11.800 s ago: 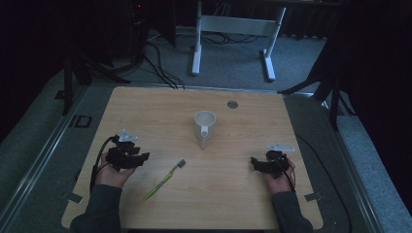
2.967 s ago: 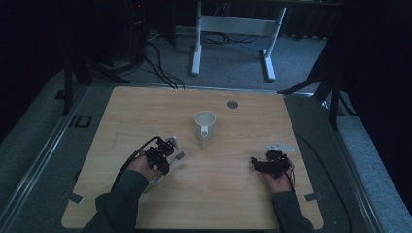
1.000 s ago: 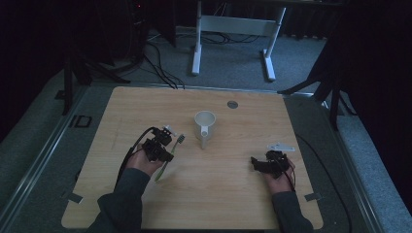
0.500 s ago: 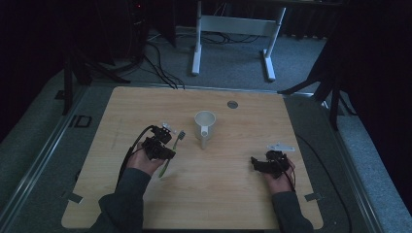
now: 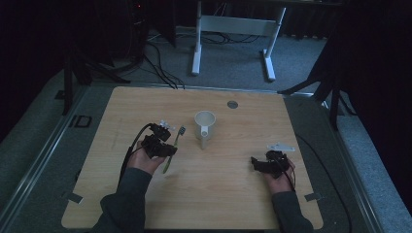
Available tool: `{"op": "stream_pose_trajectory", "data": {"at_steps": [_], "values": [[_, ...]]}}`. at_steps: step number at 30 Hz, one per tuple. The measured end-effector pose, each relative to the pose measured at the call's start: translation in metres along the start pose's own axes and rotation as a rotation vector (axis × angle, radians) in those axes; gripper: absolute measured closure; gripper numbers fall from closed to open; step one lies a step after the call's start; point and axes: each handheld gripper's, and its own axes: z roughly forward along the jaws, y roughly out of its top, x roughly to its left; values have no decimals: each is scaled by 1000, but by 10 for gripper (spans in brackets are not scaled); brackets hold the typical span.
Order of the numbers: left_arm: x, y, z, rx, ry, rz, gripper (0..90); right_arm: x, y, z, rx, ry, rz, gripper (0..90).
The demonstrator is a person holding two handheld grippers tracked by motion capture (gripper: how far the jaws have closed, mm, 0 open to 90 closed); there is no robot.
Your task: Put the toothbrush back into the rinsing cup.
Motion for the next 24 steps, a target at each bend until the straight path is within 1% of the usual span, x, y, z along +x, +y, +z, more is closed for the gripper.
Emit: {"op": "stream_pose_trajectory", "data": {"at_steps": [6,8,10,11,15,24], "values": [[0,0,-3,-42,-1,4,820,0,0,0,0,0,-2,165],[0,0,-4,-52,-8,3,820,0,0,0,0,0,-1,165],[0,0,-5,-74,-17,4,820,0,0,0,1,0,-1,165],[0,0,-5,-74,-17,4,820,0,0,0,1,0,-1,165],[-1,0,-6,-104,-16,5,820,0,0,0,0,0,-1,165],[1,-1,-9,-169,-20,-19,820,0,0,0,1,0,-1,165]]}}
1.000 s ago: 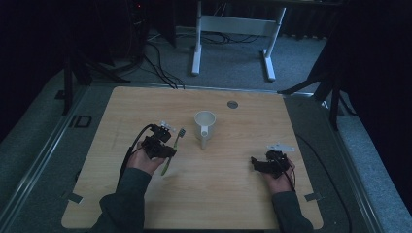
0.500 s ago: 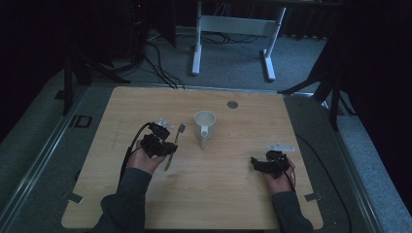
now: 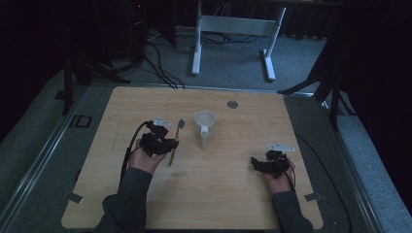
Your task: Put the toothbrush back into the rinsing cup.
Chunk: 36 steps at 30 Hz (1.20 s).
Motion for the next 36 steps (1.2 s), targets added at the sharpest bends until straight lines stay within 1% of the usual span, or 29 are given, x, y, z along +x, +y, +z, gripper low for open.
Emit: {"op": "stream_pose_trajectory", "data": {"at_steps": [4,9,12,14,23,36], "values": [[1,-1,0,-18,-2,-2,820,0,0,0,0,0,-1,165],[2,0,0,-34,-19,-10,820,0,0,0,0,0,-1,165],[1,1,0,-44,-19,-17,820,0,0,0,0,0,-3,165],[2,1,-1,-45,-19,-10,820,0,0,0,0,0,-4,165],[1,3,-4,-82,-16,-10,820,0,0,0,0,2,-3,165],[-1,6,-9,-130,-15,2,820,0,0,0,-1,2,-4,165]]}}
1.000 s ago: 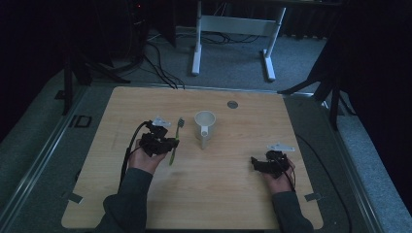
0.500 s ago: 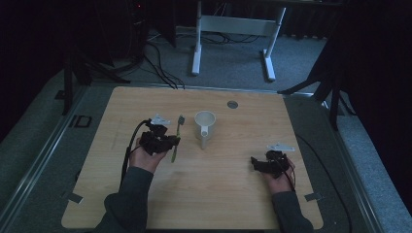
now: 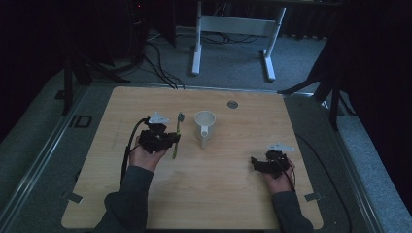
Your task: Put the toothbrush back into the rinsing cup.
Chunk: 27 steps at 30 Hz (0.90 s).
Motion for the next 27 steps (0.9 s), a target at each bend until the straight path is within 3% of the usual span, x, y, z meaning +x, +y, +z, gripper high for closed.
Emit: {"op": "stream_pose_trajectory", "data": {"at_steps": [27], "values": [[-4,9,-3,-76,-18,23,820,0,0,0,0,0,-1,165]]}}
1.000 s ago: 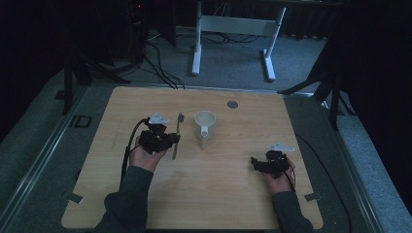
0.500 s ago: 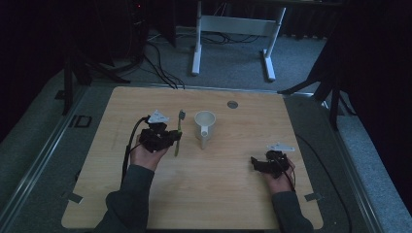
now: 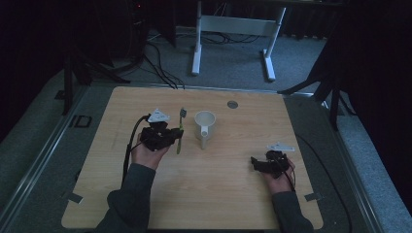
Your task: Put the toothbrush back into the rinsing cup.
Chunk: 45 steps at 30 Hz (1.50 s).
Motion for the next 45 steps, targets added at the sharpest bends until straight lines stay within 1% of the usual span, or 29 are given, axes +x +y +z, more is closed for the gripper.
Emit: {"op": "stream_pose_trajectory", "data": {"at_steps": [10,21,23,25,39,45], "values": [[1,4,-1,-30,-6,2,820,0,0,0,0,0,2,165],[1,6,0,-66,-15,-6,820,0,0,0,0,0,1,165],[1,6,0,-66,-15,-6,820,0,0,0,0,1,2,165],[1,7,-1,-82,-20,-9,820,0,0,0,0,0,1,165],[-1,11,3,-129,-28,-6,820,0,0,0,1,0,0,165],[-1,12,3,-152,-31,-12,820,0,0,0,1,1,0,165]]}}
